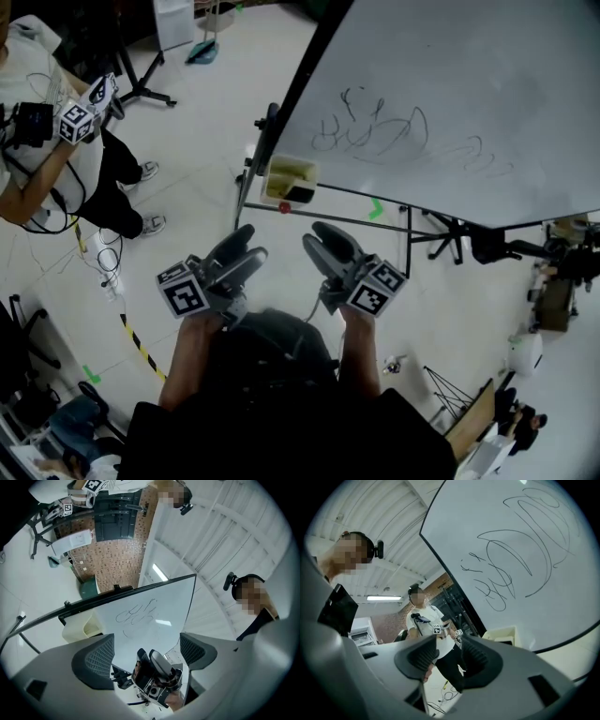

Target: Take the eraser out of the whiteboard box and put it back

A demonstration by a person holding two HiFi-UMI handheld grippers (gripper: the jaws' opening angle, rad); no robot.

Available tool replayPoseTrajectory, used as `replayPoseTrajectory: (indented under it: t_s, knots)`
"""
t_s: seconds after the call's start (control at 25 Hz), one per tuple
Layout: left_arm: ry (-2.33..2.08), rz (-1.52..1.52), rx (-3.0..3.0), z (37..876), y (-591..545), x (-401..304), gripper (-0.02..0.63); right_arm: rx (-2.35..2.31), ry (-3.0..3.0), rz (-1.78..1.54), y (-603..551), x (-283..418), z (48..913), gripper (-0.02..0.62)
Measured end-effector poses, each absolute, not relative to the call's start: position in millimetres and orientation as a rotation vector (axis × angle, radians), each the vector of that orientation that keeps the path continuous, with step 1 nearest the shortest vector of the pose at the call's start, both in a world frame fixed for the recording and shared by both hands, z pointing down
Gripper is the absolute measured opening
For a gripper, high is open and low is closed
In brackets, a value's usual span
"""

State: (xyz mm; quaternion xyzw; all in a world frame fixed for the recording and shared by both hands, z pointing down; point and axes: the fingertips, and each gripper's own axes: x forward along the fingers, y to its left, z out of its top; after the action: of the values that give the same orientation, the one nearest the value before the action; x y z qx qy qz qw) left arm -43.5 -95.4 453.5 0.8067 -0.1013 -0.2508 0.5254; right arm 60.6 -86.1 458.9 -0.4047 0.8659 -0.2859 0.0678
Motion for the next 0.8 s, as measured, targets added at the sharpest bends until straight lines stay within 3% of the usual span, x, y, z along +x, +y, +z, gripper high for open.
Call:
replayPoseTrajectory:
  t_s: [0.8]
  knots:
    - [-0.331, -0.599, 1.901, 472.2, -131.7, -25.8, 0.428, -1.328, 2.835, -0.772, -143.5, 88.5, 493.5, 0.219]
